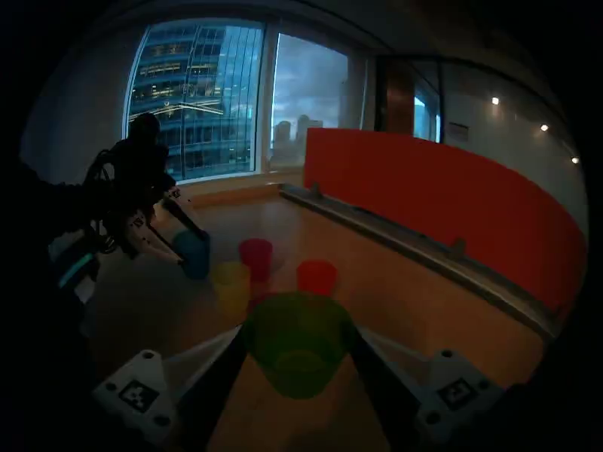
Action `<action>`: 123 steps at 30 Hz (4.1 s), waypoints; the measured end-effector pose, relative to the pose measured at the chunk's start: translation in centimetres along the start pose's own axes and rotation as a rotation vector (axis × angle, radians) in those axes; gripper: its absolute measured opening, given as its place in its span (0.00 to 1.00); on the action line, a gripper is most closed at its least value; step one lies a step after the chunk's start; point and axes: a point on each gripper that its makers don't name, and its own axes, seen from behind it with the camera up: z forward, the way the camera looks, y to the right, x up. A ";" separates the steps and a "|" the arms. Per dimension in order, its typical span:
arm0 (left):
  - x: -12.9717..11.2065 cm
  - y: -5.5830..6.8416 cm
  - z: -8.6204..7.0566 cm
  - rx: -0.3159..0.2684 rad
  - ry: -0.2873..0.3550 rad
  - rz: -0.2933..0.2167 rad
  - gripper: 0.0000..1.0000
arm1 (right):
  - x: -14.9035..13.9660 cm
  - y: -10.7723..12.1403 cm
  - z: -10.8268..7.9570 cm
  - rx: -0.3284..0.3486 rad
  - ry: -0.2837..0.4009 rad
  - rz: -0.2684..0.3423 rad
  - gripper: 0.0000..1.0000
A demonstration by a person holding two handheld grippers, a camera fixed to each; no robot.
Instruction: Pour water
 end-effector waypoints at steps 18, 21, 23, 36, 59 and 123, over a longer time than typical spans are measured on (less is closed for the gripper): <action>-3.4 0.5 1.9 -0.040 -0.064 -0.027 0.91 | -2.1 0.1 1.2 0.006 -0.038 0.015 0.92; -3.9 0.6 2.2 -0.044 -0.071 -0.029 0.91 | -2.2 0.1 1.3 0.006 -0.041 0.017 0.92; -4.1 0.5 2.4 -0.043 -0.073 -0.031 0.91 | -2.3 0.1 1.4 0.006 -0.043 0.019 0.92; -5.1 0.6 2.6 -0.050 -0.082 -0.046 0.91 | -2.5 -0.1 1.9 0.005 -0.055 0.020 0.92; -8.5 1.2 0.4 -0.024 -0.135 -0.069 1.00 | -6.1 -1.1 3.6 0.016 -0.113 0.051 0.92; -6.0 1.8 -6.3 0.108 0.048 -0.135 1.00 | -9.2 -1.6 -1.6 -0.126 -0.092 0.108 1.00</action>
